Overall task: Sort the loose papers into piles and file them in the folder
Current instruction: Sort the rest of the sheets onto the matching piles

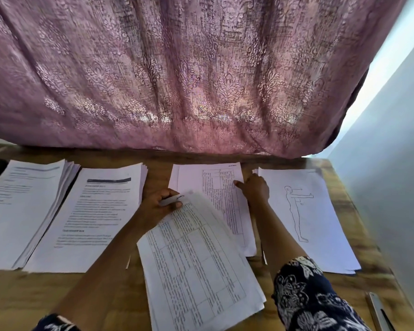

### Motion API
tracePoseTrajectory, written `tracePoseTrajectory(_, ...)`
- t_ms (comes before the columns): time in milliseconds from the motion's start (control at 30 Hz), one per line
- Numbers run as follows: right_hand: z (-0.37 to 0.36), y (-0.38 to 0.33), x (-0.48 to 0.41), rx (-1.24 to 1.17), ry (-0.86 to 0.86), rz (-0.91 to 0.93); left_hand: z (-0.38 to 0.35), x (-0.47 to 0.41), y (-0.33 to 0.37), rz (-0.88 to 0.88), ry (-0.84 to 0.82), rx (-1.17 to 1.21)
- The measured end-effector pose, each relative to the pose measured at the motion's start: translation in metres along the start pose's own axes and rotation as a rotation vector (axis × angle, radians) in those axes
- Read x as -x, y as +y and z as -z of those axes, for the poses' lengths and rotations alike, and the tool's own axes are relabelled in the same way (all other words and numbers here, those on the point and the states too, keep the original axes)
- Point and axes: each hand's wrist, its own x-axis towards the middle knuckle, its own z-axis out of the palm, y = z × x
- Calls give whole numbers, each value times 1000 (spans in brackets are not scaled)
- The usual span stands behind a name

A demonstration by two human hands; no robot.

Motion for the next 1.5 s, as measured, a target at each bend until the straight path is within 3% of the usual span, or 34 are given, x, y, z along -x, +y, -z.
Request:
tracePoseTrajectory(233, -10, 3, -7, -37, 21, -93, -4, 8, 4, -3, 40, -68)
tracePoseTrajectory(467, 29, 10, 55, -235, 3, 305, -4, 15, 15, -130, 30, -35)
tracePoseTrajectory(667, 39, 14, 118, -166, -187, 489, -8, 11, 23, -245, 72, -23)
tracePoseTrajectory(833, 33, 12, 132, -278, -494, 479, -11, 13, 21, -187, 55, -88)
tracePoseTrajectory(933, 36, 12, 124, -484, -610, 394, -12, 18, 15, -162, 63, -74)
tracePoseTrajectory(1000, 36, 5, 103, -506, -468, 379, -8, 19, 12, -130, 21, -72)
tracePoseTrajectory(1133, 17, -14, 34, -87, -178, 438, -6, 21, 20, -79, 3, -130)
tracePoseTrajectory(1300, -16, -23, -14, 211, -157, 504, -5, 20, 20, -177, 30, -48)
tracePoseTrajectory(1500, -43, -11, 9, 120, -184, 456, 0, 15, 4, -131, 9, -144)
